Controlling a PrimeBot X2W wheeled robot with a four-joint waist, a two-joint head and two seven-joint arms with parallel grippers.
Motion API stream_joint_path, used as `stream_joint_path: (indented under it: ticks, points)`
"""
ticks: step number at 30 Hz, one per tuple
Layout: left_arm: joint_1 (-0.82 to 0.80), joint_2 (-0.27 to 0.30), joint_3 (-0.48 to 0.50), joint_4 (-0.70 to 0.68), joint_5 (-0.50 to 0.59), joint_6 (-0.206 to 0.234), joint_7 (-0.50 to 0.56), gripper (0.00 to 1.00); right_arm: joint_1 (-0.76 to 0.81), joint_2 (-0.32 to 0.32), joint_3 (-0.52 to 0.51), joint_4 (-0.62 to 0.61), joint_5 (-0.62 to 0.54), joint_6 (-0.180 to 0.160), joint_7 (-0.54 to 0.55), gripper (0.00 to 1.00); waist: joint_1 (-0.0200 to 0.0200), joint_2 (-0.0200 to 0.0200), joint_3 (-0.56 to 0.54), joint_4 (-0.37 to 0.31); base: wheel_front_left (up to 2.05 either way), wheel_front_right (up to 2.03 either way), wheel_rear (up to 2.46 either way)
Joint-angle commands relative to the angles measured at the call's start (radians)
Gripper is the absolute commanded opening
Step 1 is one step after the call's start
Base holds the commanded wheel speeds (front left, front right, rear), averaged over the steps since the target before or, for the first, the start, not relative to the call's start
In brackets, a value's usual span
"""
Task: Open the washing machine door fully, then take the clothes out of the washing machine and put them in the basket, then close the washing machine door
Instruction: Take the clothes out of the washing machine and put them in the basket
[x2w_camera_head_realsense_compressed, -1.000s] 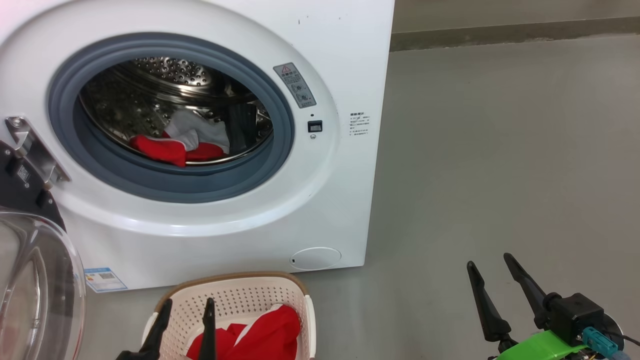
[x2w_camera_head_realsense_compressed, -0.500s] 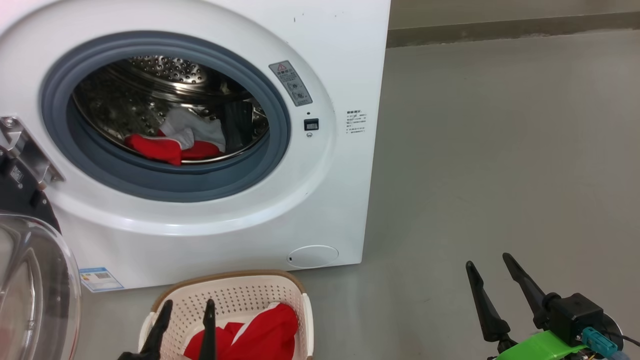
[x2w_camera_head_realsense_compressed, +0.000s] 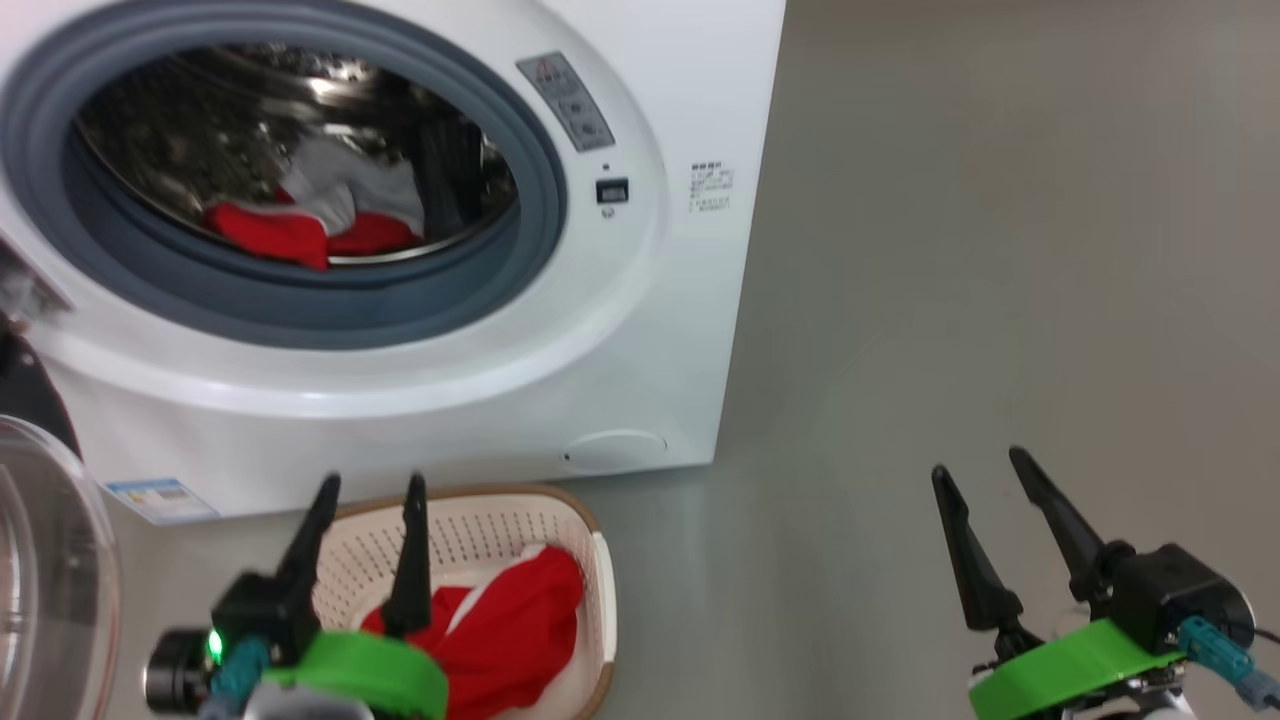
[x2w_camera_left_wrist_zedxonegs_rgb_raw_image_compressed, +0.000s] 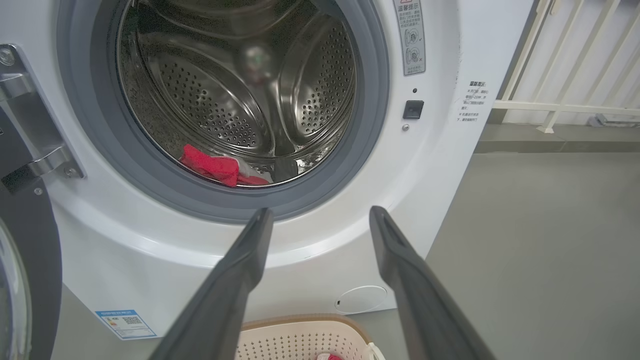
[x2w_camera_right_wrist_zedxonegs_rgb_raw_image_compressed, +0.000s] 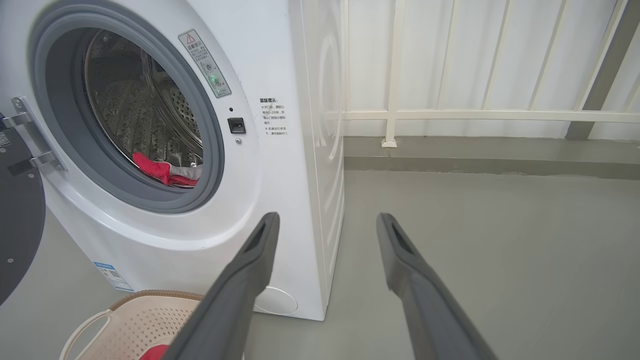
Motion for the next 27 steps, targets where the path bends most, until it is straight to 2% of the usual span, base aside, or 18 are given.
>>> stream_joint_path:
  ticks: [1,6,11,16,27]
  points:
    - [-0.055,0.012,0.033,-0.009,-0.009,-0.004,-0.005,1.0,-0.046,-0.01,0.025,-0.034,-0.014,0.003,-0.001,1.0,0.0,0.0,0.06,-0.011,0.0,0.0,0.0]
    - [-0.206,0.03,0.044,0.111,-0.025,-0.028,-0.013,1.0,-0.092,-0.01,0.041,-0.059,-0.015,0.003,-0.002,1.0,0.0,0.0,0.157,-0.037,0.0,0.0,0.0]
    - [-0.41,0.08,0.065,0.284,-0.03,-0.048,-0.01,1.0,-0.148,-0.01,0.061,-0.064,-0.005,0.003,-0.022,1.0,0.0,0.0,0.27,-0.082,0.0,0.0,0.0]
    - [-0.585,0.147,0.069,0.414,-0.012,-0.059,0.025,1.0,-0.193,-0.01,0.081,-0.042,0.021,0.003,-0.054,1.0,0.0,0.0,0.354,-0.123,0.0,0.0,0.0]
    - [-0.907,0.326,0.032,0.586,0.081,-0.071,0.122,1.0,-0.291,-0.01,0.142,0.042,0.097,0.003,-0.115,1.0,0.0,0.0,0.482,-0.214,0.0,0.0,0.0]
